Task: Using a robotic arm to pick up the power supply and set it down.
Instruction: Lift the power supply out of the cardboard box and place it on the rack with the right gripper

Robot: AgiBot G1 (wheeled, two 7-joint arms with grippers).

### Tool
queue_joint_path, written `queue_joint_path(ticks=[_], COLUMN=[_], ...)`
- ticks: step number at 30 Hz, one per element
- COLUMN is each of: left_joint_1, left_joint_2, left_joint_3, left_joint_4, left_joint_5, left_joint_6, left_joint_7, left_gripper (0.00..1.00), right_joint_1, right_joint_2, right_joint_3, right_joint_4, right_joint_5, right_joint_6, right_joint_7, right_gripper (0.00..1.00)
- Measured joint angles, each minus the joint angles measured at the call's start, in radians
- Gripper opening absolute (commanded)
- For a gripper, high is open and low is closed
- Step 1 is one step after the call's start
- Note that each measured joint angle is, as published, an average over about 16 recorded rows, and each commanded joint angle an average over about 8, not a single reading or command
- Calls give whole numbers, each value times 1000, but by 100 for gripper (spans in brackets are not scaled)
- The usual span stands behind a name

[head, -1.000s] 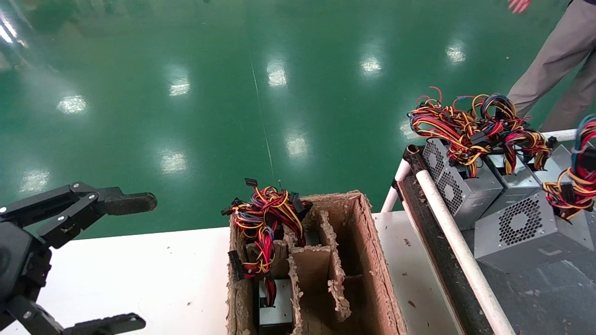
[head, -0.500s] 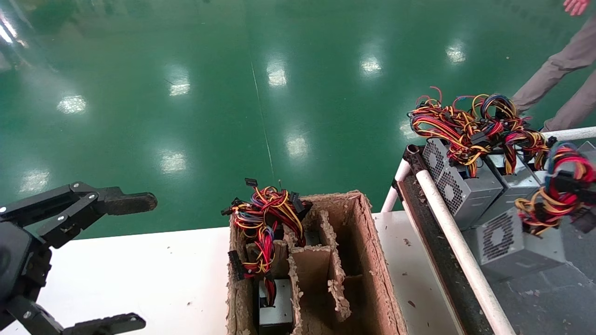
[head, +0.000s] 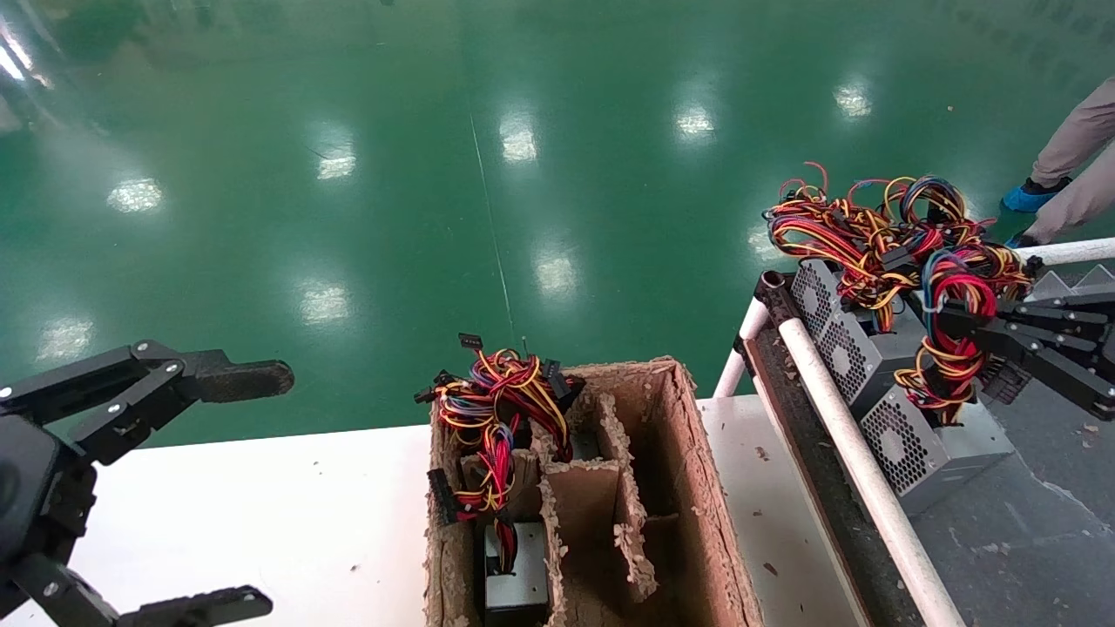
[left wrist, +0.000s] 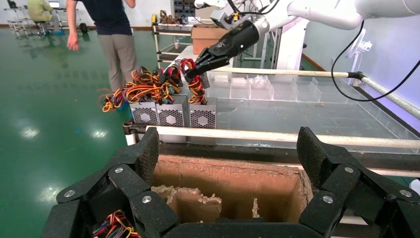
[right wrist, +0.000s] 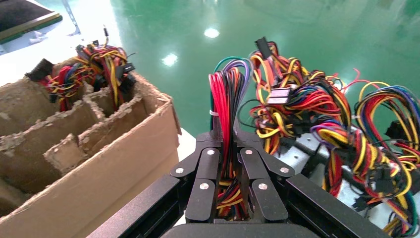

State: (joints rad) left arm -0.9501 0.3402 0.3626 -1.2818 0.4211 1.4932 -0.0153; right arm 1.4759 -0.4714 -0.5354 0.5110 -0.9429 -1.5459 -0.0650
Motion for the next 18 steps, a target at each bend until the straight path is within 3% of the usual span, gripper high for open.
queue_joint_path(ticks=[2,18], left_joint_1=[0,0], left_joint_2=[0,0], left_joint_3=[0,1], left_joint_4=[0,0], left_joint_5=[0,0], left_joint_6=[0,0], left_joint_7=[0,0], left_gripper=[100,100], right_joint_1=[14,68], right_joint_2=[-9,-6], right_joint_3=[-6,-37], right_joint_4=[-12,-53], right_joint_5=[-11,-5], right_joint_6=[-1,-33], right_joint_7=[-2,13], right_gripper=[100,100])
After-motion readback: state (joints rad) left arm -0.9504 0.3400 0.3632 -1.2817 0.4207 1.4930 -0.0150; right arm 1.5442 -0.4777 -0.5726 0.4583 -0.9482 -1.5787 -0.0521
